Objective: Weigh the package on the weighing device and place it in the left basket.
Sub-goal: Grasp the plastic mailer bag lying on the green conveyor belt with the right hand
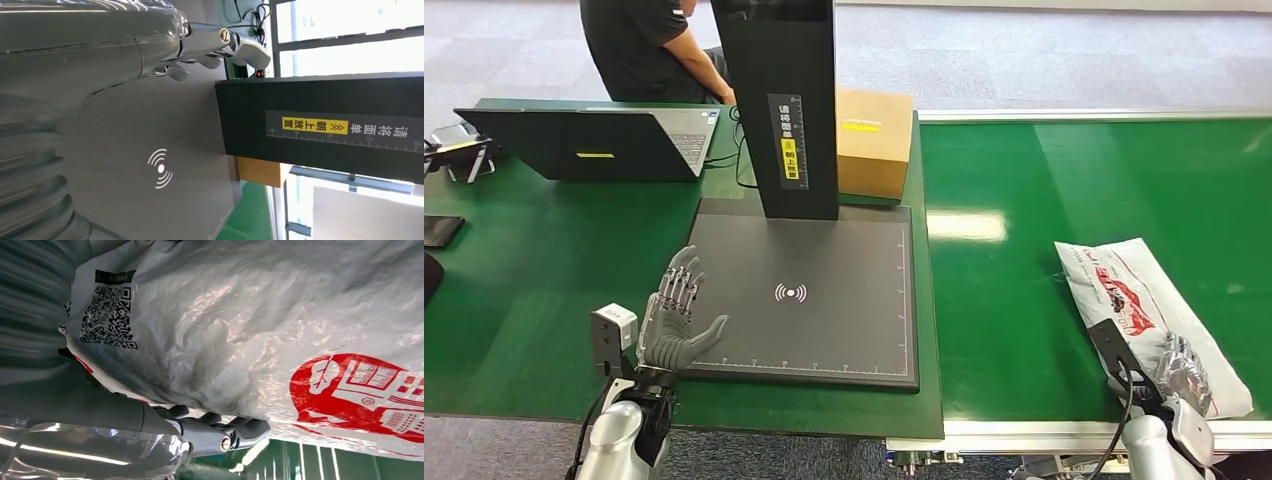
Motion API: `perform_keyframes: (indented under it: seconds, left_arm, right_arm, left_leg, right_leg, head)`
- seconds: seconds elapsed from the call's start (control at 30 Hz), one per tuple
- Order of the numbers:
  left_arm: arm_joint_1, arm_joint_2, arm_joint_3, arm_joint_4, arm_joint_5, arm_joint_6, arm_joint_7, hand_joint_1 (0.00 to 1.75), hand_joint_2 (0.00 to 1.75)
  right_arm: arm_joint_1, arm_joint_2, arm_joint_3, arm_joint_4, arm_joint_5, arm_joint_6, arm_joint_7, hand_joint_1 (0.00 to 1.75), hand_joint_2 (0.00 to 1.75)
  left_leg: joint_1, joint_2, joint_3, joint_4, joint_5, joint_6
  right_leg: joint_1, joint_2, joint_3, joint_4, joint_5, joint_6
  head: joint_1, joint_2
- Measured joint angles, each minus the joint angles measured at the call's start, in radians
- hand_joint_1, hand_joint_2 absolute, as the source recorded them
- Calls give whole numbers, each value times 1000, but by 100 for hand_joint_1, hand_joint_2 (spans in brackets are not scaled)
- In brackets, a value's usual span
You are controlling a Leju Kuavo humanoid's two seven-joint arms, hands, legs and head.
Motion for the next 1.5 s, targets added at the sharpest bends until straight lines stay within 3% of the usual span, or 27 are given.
perform_keyframes:
  seconds: [0.07, 0.13, 1.27, 1.37, 1.5]
  left_arm:
    - [-1, 0, 1, 0, 0, 0, 0, 0, 175]
    - [-1, 0, 2, 0, 0, 0, 1, 0, 175]
    - [-6, -1, 15, 0, -4, -3, 8, 0, 175]
    - [-6, -1, 16, 0, -4, -2, 8, 0, 175]
    - [-5, -2, 16, 0, -1, -1, 5, 0, 175]
  right_arm:
    - [-3, 0, -4, 5, 1, 0, 2, 108, 175]
    - [-4, 0, -7, 10, 4, 0, 0, 175, 175]
    - [-20, 14, -16, 16, -20, -22, -89, 175, 175]
    - [-15, 19, -16, 8, -44, -61, -140, 175, 175]
    - [1, 37, -11, -37, -109, -156, -269, 175, 175]
  left_leg:
    - [0, 0, 0, 0, 0, 1]
    - [0, 0, 0, 0, 0, 1]
    - [0, 0, 0, 0, 0, 3]
    - [0, 0, -1, 0, 0, 3]
    - [0, 0, -1, 0, 0, 3]
  right_leg:
    - [-1, 0, 0, 0, 0, 1]
    - [-1, 0, 0, 0, 0, 2]
    - [-1, 1, 0, -1, 1, 3]
    - [-2, 1, 0, -1, 1, 3]
    - [-3, 1, -1, -1, 1, 3]
  head:
    - [0, 0]
    - [0, 0]
    - [0, 0]
    - [0, 0]
    - [0, 0]
